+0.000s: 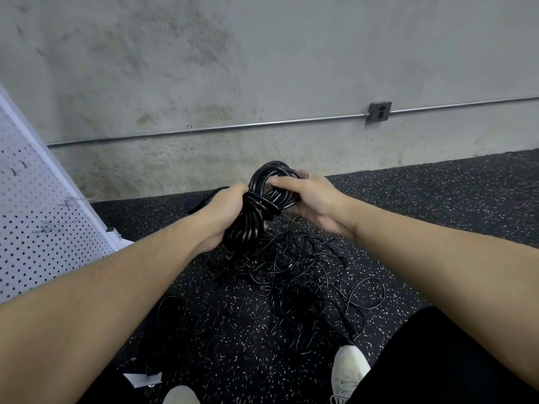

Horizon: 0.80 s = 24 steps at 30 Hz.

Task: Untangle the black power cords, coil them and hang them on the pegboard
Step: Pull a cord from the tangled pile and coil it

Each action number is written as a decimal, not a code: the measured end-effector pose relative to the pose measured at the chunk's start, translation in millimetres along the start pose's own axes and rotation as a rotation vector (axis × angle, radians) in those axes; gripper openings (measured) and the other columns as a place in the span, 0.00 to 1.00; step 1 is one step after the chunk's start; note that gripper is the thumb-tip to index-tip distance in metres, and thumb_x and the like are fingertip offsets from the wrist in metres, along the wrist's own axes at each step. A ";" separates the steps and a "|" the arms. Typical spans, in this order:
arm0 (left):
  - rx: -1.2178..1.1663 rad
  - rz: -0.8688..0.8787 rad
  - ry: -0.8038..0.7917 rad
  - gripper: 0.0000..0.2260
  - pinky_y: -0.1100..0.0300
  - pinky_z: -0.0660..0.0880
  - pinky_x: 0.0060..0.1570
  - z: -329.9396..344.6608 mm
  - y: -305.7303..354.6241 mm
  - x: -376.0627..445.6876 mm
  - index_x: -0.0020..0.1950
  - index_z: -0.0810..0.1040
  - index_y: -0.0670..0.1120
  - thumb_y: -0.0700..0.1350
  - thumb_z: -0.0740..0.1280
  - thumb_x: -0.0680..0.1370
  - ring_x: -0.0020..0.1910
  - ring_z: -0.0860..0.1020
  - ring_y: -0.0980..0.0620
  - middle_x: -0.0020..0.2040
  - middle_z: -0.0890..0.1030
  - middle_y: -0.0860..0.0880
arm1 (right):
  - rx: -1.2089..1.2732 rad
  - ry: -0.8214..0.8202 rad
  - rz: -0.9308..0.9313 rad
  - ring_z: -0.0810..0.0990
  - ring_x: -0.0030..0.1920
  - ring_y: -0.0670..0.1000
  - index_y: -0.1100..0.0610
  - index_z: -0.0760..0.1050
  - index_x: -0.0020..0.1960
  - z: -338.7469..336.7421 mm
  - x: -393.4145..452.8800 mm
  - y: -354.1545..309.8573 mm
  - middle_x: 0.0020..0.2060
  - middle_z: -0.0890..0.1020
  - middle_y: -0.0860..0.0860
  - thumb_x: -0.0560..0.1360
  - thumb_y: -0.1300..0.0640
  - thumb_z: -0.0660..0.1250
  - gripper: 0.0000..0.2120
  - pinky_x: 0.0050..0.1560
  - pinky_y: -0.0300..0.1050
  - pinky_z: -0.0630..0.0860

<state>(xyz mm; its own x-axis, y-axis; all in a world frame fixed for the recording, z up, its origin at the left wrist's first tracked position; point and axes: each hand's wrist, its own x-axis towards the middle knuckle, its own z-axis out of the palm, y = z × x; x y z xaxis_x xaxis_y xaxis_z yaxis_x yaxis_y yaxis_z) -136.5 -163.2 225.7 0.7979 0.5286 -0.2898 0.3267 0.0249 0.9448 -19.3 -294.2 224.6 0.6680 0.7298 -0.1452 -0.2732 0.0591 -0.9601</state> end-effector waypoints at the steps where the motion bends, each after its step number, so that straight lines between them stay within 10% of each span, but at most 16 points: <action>1: -0.034 -0.023 -0.011 0.18 0.55 0.80 0.32 1.2 0.9 0.8 0.56 0.81 0.38 0.46 0.55 0.83 0.38 0.84 0.41 0.49 0.85 0.34 | 0.013 -0.006 -0.016 0.84 0.55 0.59 0.68 0.72 0.67 3.4 1.5 -0.2 0.59 0.82 0.64 0.75 0.62 0.75 0.24 0.63 0.58 0.79; 5: -0.116 -0.130 -0.011 0.16 0.55 0.81 0.33 0.8 -1.9 5.1 0.64 0.80 0.35 0.43 0.62 0.83 0.36 0.83 0.42 0.50 0.85 0.35 | -0.044 -0.024 -0.077 0.84 0.57 0.62 0.66 0.71 0.66 20.6 0.8 4.1 0.56 0.84 0.64 0.70 0.57 0.79 0.29 0.62 0.59 0.78; 10: -0.168 -0.290 -0.086 0.14 0.57 0.81 0.33 -5.9 -4.9 8.2 0.46 0.83 0.42 0.52 0.69 0.81 0.33 0.83 0.47 0.39 0.84 0.44 | -0.071 -0.024 -0.133 0.83 0.46 0.55 0.58 0.71 0.60 29.8 1.6 9.9 0.43 0.85 0.57 0.74 0.59 0.76 0.19 0.60 0.57 0.80; 18: 0.078 -0.315 -0.108 0.12 0.52 0.82 0.39 -5.8 -13.7 7.1 0.45 0.79 0.43 0.43 0.60 0.85 0.36 0.82 0.48 0.37 0.83 0.46 | -0.241 -0.032 -0.172 0.74 0.28 0.47 0.58 0.75 0.60 33.3 -0.9 11.7 0.29 0.78 0.50 0.73 0.55 0.77 0.19 0.31 0.40 0.74; 24: -0.285 -0.143 0.203 0.11 0.64 0.73 0.27 3.9 -8.2 18.5 0.42 0.76 0.46 0.48 0.67 0.84 0.26 0.72 0.56 0.31 0.75 0.51 | -0.271 0.057 -0.247 0.74 0.31 0.48 0.58 0.83 0.53 24.0 0.8 12.6 0.31 0.80 0.50 0.75 0.55 0.76 0.10 0.37 0.44 0.74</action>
<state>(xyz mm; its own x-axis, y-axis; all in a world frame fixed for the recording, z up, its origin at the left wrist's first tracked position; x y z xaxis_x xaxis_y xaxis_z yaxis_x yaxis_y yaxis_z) -122.5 -156.9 212.0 0.6287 0.6594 -0.4124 0.2507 0.3301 0.9100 -38.8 -276.5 218.1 0.7303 0.6767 0.0933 0.0896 0.0405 -0.9952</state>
